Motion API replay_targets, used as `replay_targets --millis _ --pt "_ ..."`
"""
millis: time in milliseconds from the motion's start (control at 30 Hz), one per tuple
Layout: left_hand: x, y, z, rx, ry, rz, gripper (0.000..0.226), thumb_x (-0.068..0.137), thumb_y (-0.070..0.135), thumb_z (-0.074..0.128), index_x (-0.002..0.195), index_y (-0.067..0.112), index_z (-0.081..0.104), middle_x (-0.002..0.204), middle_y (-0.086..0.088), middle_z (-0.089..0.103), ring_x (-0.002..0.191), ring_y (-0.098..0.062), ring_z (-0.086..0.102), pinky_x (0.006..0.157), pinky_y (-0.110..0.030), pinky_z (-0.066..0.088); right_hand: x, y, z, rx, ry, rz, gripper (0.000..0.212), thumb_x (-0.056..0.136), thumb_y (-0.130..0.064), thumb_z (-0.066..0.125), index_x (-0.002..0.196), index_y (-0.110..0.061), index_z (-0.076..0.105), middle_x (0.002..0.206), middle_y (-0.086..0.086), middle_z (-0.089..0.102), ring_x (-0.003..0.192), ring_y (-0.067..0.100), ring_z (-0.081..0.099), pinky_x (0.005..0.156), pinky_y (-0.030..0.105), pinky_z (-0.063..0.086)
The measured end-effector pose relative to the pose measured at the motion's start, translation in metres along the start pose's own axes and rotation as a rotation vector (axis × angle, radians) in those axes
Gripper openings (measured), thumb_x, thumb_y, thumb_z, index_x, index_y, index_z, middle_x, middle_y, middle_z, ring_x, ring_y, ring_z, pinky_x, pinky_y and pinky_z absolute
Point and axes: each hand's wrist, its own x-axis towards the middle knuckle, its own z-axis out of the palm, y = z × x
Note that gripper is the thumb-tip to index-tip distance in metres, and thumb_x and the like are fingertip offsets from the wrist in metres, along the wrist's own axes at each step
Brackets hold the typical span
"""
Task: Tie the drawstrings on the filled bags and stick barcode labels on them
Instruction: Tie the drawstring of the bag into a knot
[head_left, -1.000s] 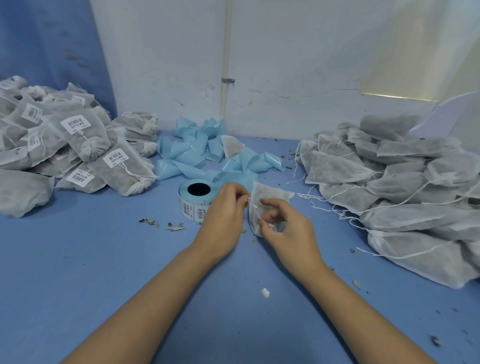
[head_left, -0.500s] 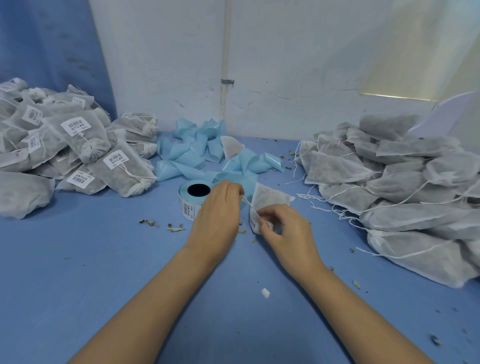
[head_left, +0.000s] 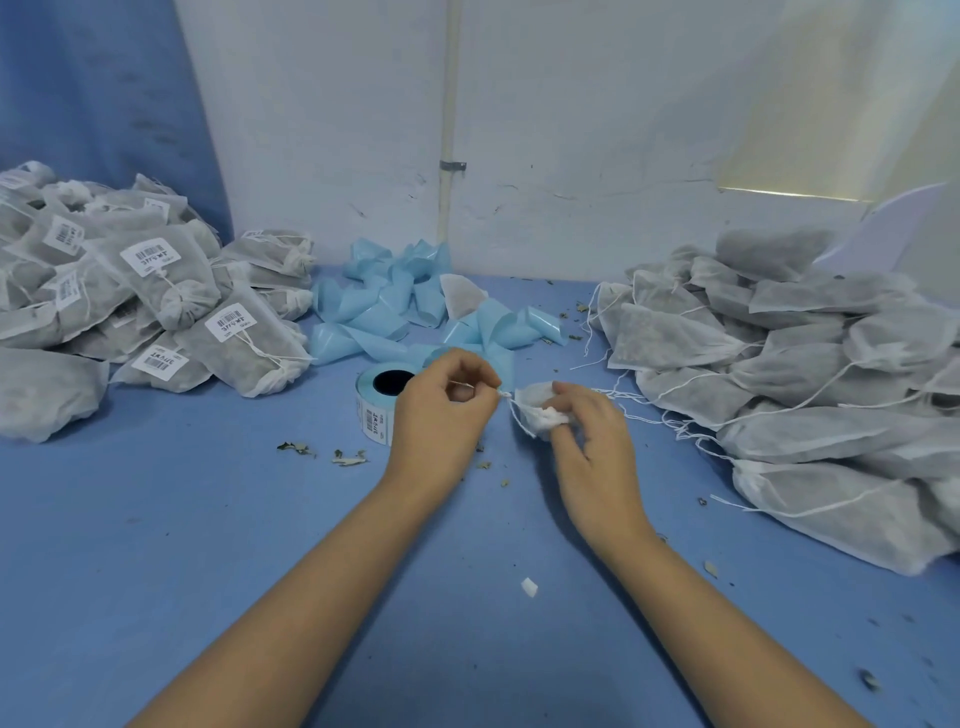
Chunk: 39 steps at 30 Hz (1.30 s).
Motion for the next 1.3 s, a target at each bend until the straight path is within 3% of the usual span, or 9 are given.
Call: replay_targets --millis 100,233,333,467,633,833,933,1167,1300 --pt "-0.003 0.005 0.001 0.026 -0.054 -0.030 0.036 0.080 -0.003 0.055 0.066 0.028 0.066 0.065 0.001 0.066 0.068 -0.021 0.062 0.058 -0.018 0.047 0.004 -0.005 -0.004 0.214 0.073 0.100 0.021 0.086 -0.013 0.042 0.083 -0.028 0.055 0.088 -0.018 0.061 0.085 0.008 0.053 0.074 0.017 0.038" --pt "-0.007 0.011 0.005 -0.009 -0.198 -0.088 0.032 0.083 0.001 0.058 0.074 0.029 0.070 0.070 0.013 0.070 0.065 0.004 0.063 0.072 -0.014 0.050 0.007 -0.010 -0.009 0.480 0.230 0.160 0.035 0.091 0.004 0.038 0.090 -0.025 0.057 0.083 -0.015 0.058 0.067 -0.002 0.051 0.063 0.011 0.040" --pt "-0.008 0.012 0.009 -0.052 -0.248 -0.121 0.020 0.083 0.008 0.068 0.075 0.026 0.072 0.066 0.014 0.069 0.060 0.007 0.060 0.059 -0.007 0.045 0.013 -0.016 -0.012 0.696 0.275 0.281 0.034 0.090 0.006 0.037 0.094 -0.020 0.059 0.071 -0.012 0.056 0.061 0.002 0.051 0.057 0.013 0.041" --pt "-0.009 0.009 0.010 -0.125 -0.258 -0.201 0.010 0.080 0.006 0.072 0.081 0.016 0.075 0.060 0.010 0.069 0.059 0.004 0.062 0.051 -0.004 0.039 0.020 -0.017 -0.016 0.915 0.273 0.442 0.034 0.087 0.004 0.036 0.096 -0.017 0.062 0.069 0.003 0.056 0.067 0.022 0.051 0.066 0.031 0.041" --pt "-0.013 0.002 0.013 -0.127 -0.284 -0.322 0.012 0.077 0.005 0.075 0.080 0.016 0.070 0.063 0.000 0.068 0.053 0.000 0.060 0.047 -0.007 0.039 0.023 -0.011 -0.017 1.164 0.195 0.531 0.035 0.083 0.006 0.031 0.099 -0.008 0.059 0.060 0.000 0.054 0.052 0.014 0.051 0.057 0.024 0.044" --pt "-0.016 -0.005 0.017 -0.195 -0.317 -0.433 0.012 0.079 0.003 0.073 0.073 0.012 0.068 0.057 0.004 0.063 0.048 -0.001 0.054 0.050 -0.011 0.046 0.025 0.005 -0.011 0.651 0.201 0.651 0.015 0.091 -0.019 0.048 0.080 -0.021 0.058 0.074 -0.004 0.054 0.068 0.015 0.050 0.065 0.028 0.040" --pt "-0.018 -0.006 0.022 -0.204 -0.264 -0.422 0.012 0.081 0.001 0.070 0.074 0.011 0.067 0.061 0.002 0.062 0.049 0.001 0.054 0.054 -0.012 0.049 0.027 0.012 -0.010 0.492 0.189 0.736 0.035 0.092 -0.043 0.040 0.077 -0.018 0.058 0.082 0.003 0.062 0.076 0.021 0.057 0.075 0.035 0.043" --pt "-0.019 -0.009 0.021 -0.357 -0.057 -0.428 0.009 0.084 0.002 0.069 0.079 0.008 0.064 0.066 -0.001 0.066 0.054 -0.004 0.061 0.060 -0.016 0.055 0.026 0.005 -0.014 0.863 0.093 0.771 0.039 0.095 -0.045 0.046 0.094 -0.008 0.059 0.084 0.010 0.066 0.073 0.019 0.068 0.059 0.029 0.055" --pt "-0.019 -0.012 0.020 -0.356 -0.048 -0.417 0.007 0.084 0.002 0.068 0.082 0.008 0.066 0.062 0.002 0.069 0.054 -0.003 0.062 0.058 -0.013 0.052 0.019 0.001 -0.002 0.651 -0.113 0.572 0.028 0.091 -0.033 0.059 0.106 -0.009 0.061 0.106 0.011 0.067 0.097 0.022 0.067 0.086 0.037 0.055"
